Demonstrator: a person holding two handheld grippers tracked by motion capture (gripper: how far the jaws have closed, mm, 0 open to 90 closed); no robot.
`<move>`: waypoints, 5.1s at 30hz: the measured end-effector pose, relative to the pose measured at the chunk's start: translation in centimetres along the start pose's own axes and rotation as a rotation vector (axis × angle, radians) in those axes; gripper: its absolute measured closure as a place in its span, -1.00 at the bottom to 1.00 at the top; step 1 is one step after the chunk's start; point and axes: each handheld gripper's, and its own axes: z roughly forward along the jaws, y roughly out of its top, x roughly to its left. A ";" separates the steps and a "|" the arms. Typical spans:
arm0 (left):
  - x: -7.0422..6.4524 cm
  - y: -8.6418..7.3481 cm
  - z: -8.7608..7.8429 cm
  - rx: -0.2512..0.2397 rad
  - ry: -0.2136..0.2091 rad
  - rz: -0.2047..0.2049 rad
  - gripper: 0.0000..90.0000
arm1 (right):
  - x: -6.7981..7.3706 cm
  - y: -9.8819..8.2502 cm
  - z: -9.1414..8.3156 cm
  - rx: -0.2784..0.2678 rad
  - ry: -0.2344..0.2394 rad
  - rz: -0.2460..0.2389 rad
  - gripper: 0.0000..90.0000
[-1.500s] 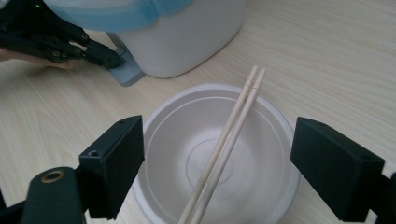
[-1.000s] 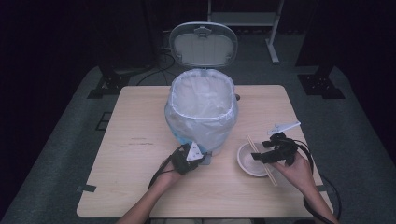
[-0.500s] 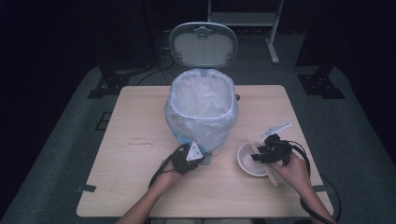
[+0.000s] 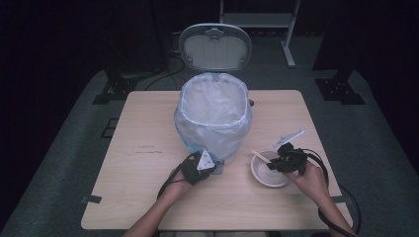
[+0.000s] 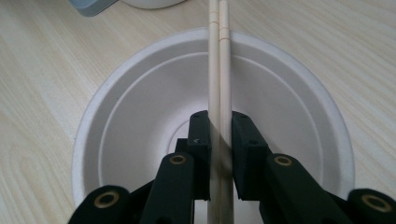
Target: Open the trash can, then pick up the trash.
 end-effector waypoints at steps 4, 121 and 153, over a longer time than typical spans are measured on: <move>0.0 0.0 0.0 0.000 0.001 0.001 1.00 | -0.1 0.0 -0.2 -0.009 0.028 0.001 0.74; 0.4 -0.2 0.0 -0.018 -0.023 -0.025 1.00 | 1.2 11.0 -18.4 -0.177 0.167 -0.180 0.75; 0.4 -0.1 0.0 -0.017 -0.026 -0.021 1.00 | 2.3 17.6 -18.3 -0.153 0.165 -0.247 0.75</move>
